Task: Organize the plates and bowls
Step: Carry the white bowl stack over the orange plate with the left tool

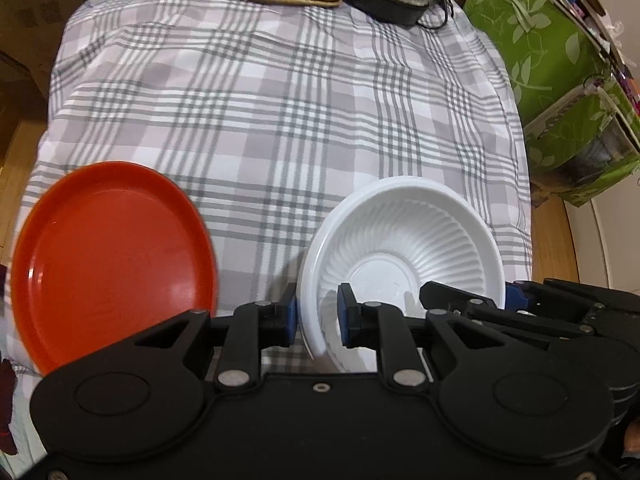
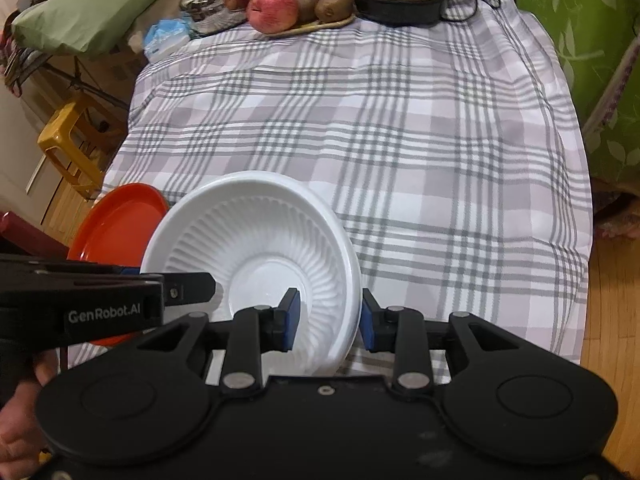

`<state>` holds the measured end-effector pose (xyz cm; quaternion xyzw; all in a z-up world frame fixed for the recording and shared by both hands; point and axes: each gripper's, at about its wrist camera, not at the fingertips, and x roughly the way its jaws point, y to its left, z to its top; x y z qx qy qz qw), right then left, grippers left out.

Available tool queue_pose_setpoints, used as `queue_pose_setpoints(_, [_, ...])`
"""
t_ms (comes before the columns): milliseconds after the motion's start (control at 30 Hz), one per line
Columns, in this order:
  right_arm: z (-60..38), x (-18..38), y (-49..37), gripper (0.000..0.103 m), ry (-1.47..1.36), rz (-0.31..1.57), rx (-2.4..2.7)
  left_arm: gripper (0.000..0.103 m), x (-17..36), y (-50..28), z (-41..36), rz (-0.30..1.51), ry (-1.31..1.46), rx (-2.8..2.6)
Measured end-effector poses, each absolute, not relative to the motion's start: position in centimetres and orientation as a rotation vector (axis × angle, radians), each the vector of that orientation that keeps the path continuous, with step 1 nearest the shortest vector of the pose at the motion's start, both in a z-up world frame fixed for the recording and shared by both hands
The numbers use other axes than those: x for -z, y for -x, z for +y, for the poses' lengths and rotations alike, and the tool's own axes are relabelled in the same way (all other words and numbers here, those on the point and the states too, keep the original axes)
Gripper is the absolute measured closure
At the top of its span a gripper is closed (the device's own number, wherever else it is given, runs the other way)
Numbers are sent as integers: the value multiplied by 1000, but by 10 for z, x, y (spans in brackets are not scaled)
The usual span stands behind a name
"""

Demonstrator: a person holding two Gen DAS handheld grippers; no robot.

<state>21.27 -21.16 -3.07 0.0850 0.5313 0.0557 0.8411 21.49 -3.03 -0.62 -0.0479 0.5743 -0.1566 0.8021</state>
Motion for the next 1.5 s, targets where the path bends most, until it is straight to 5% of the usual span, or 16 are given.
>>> queue_pose_setpoints(833, [-51, 11, -255, 66, -88, 1135, -336, 78, -4, -214, 113, 1158, 187, 84])
queue_pose_setpoints(1500, [-15, 34, -278, 64, -72, 1192, -366, 78, 21, -230, 148, 1197, 241, 78])
